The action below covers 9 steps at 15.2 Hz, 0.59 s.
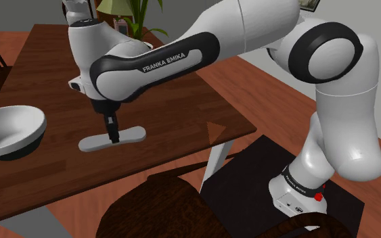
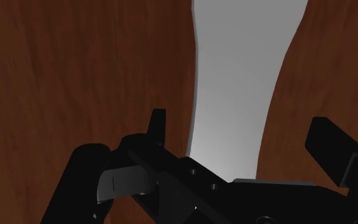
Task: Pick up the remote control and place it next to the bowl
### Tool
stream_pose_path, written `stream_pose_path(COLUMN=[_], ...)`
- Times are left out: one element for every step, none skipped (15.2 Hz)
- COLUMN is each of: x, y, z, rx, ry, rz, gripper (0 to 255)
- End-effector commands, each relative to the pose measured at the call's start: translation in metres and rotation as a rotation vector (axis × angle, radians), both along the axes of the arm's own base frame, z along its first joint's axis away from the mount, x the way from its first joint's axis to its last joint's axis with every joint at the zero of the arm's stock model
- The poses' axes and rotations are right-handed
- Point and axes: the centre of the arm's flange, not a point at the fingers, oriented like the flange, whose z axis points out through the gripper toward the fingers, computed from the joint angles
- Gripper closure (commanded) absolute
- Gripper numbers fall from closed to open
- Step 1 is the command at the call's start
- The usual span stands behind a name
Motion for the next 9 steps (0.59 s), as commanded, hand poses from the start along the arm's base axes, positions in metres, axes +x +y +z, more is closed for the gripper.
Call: stream_pose_path(x=[-0.001, -0.001, -0.001, -0.001, -0.001, -0.001, -0.001, -0.001, -0.001], y=[-0.001, 0.000, 0.000, 0.000, 0.000, 0.000, 0.000, 0.000, 0.000], z=[0.024, 0.034, 0.034, 0.034, 0.034, 0.034, 0.034, 0.034, 0.034], rx=[0.000, 0.000, 0.000, 0.000, 0.000, 0.000, 0.000, 0.000, 0.000], ry=[0.000, 0.000, 0.000, 0.000, 0.000, 0.000, 0.000, 0.000, 0.000], rz=[0.000, 0.000, 0.000, 0.000, 0.000, 0.000, 0.000, 0.000, 0.000], gripper=[0, 0, 0, 0, 0, 0, 0, 0, 0])
